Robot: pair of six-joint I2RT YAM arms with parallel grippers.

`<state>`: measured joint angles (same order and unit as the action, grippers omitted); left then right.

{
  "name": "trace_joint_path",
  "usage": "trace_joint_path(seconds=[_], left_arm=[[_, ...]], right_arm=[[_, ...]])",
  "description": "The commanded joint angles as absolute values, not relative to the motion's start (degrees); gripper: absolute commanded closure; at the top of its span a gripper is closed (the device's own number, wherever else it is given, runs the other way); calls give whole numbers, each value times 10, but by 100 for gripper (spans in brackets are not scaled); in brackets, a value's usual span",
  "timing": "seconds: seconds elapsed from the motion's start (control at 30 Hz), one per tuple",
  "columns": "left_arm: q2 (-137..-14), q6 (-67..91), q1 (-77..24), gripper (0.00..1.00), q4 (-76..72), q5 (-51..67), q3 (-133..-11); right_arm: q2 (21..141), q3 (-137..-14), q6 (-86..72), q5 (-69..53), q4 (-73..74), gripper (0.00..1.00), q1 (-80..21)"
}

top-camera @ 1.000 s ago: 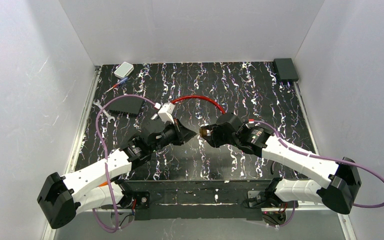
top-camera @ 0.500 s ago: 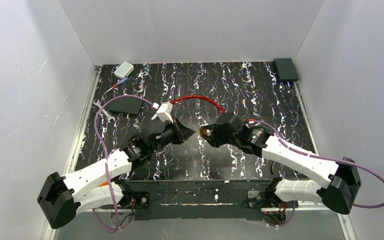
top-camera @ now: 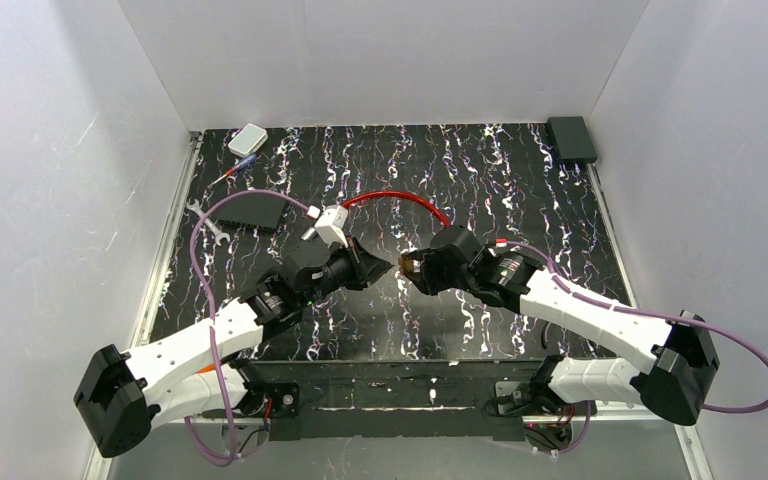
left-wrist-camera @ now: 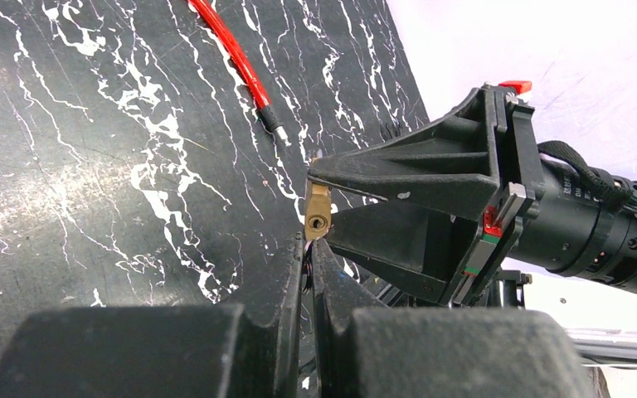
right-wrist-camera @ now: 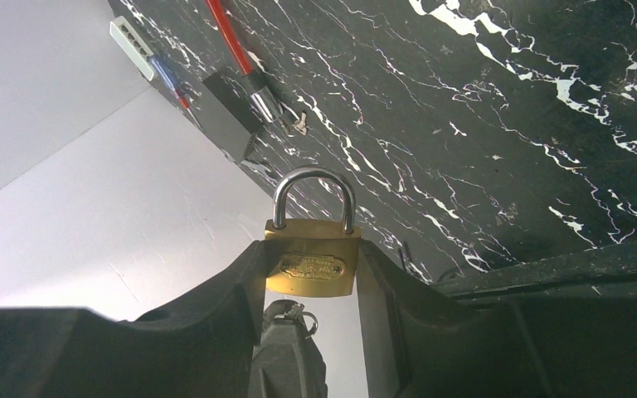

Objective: Unlock with the key

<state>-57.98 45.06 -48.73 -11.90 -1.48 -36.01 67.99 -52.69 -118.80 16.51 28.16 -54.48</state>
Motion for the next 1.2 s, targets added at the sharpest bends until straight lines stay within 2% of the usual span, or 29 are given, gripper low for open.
trace_joint_path(seconds=[0.0,0.2,0.67,1.17], left_arm=[[-581,446,-493,100,-129,-21,-364],[-565,455,-494,100,-129,-62,-346],[-594,461,-494,100,-130,-40,-366],[-572,454,-495,100,-130,-46,-368]], right_arm=[[677,-545,-1229,179,260,99,-544],[666,-544,-1229,186,266,99,-544],[679,-550,-1228,175,251,99,-544],[682,-548,-1225,179,258,99,-544]])
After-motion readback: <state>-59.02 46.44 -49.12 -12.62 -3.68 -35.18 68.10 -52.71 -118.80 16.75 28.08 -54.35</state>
